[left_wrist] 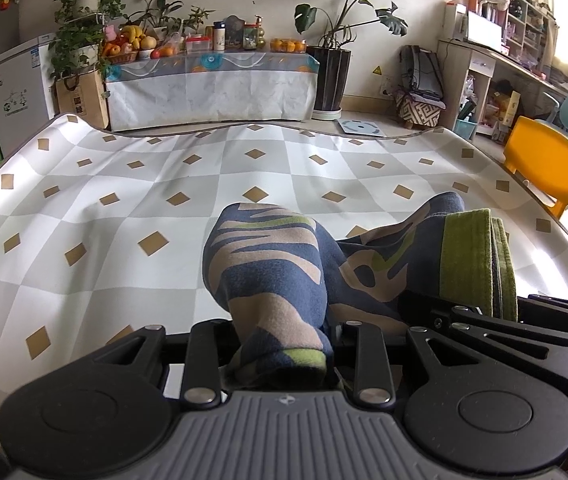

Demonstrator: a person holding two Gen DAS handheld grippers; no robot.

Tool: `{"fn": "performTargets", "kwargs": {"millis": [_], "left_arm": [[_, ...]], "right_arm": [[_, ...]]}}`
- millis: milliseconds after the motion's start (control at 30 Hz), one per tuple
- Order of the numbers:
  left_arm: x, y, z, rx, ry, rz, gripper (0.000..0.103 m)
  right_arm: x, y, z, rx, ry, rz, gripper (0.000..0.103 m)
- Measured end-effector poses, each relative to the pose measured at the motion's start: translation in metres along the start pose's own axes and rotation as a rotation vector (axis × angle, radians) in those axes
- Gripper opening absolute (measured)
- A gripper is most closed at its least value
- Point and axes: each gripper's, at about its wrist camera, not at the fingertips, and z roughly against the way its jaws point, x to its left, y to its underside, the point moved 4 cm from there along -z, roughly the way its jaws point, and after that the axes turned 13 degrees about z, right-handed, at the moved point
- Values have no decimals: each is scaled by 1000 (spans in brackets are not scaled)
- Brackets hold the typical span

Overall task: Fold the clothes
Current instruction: 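Hold the lifted folded pants up with both closed tools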

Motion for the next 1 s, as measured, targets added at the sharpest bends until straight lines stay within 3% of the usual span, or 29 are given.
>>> {"fn": "performTargets", "kwargs": {"millis": [1000], "left_arm": [[-130,-43,-72,51,115,-73,28]], "right_arm": [[-147,-27,-4,0,135,-145,21]]}}
